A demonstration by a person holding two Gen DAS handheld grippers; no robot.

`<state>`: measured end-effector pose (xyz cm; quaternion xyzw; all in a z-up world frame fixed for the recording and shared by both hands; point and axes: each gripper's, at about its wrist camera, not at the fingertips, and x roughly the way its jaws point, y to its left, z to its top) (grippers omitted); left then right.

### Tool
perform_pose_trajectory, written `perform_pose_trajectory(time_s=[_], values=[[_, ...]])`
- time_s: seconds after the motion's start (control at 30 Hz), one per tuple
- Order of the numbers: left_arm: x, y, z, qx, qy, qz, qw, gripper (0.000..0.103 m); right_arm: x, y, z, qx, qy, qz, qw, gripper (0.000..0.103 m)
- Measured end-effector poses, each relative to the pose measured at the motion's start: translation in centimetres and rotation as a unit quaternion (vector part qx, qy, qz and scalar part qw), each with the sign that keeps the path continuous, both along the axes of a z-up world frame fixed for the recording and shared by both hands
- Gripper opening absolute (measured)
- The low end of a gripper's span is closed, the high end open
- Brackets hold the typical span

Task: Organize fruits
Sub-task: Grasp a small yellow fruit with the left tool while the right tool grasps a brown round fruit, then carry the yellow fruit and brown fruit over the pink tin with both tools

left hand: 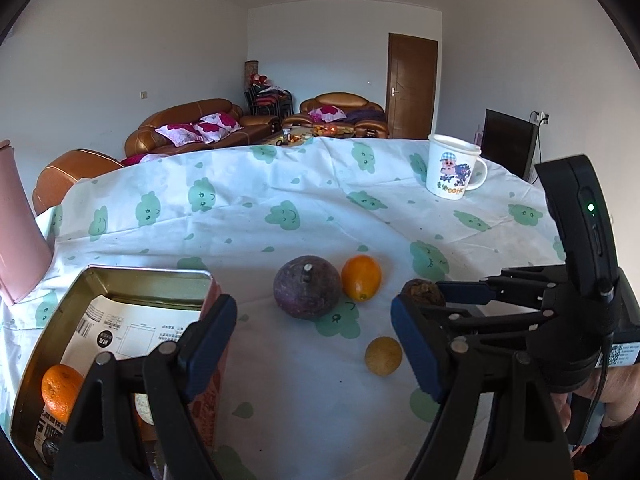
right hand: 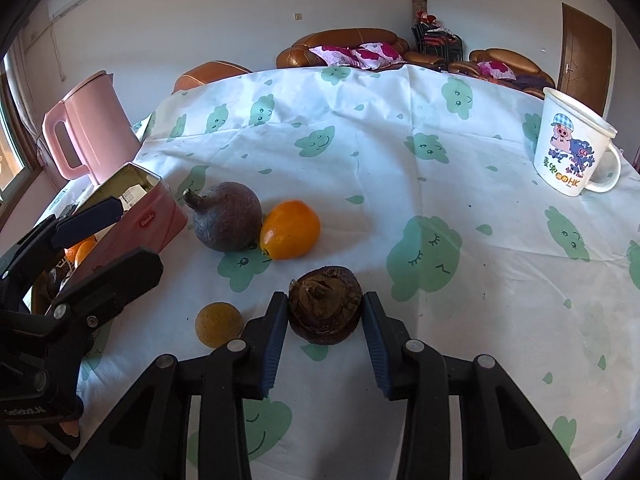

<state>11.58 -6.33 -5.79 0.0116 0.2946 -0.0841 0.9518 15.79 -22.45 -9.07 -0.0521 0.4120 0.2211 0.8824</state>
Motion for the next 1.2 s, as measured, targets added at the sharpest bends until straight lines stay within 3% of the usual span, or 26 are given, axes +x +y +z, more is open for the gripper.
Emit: perform_pose_trajectory(time_s=[0.1,0.23,0.33,0.4,0.47,0.5,0.6,0.67,1.0,1.2], values=[[0.3,-0.4,-0.1,-0.001,0.006,-0.005,1.0000,0.080,-0.1,-1.0,0.5,0.008,-0.017,-0.030,0.999,0.040],[0.9,-1.1,-0.7,-0.003,0.036,-0.031,0.9989,0.067,0.0,-2.0,0.9,0.021,-0.024,-0.058,0.998,0.040],[1.5,-1.9,-1.4,0.004,0.066,-0.053,0.9964,0.055,-0.2,-2.1,1.2,0.020,-0.031,-0.062,0.997,0.040],[1.7,-2.6,-1.8,0.014,0.080,-0.066,0.9946,0.054,-0.2,-2.0,1.2,0.016,-0.035,-0.061,0.997,0.040],[2.1,-3.0,-2.3,0.018,0.097,-0.074,0.9924,0.040,-0.2,-2.0,1.2,0.015,-0.035,-0.061,0.997,0.040],[2.3,-3.1,-2.5,0.013,0.104,-0.081,0.9911,0.040,-0.2,-2.1,1.2,0.016,-0.034,-0.061,0.997,0.040],[2.3,-3.3,-2.7,0.011,0.115,-0.092,0.9890,0.035,-0.2,-2.0,1.2,0.015,-0.033,-0.060,0.998,0.040],[2.2,-3.6,-2.7,0.016,0.115,-0.096,0.9886,0.026,-0.2,-2.0,1.2,0.015,-0.034,-0.059,0.998,0.040],[2.2,-2.9,-2.4,-0.004,0.109,-0.090,0.9900,0.025,-0.5,-1.9,1.3,0.014,-0.044,-0.056,0.997,0.040],[1.2,-2.3,-1.5,-0.006,0.072,-0.073,0.9947,0.025,-1.2,-1.8,2.0,0.023,-0.067,-0.044,0.997,0.040]])
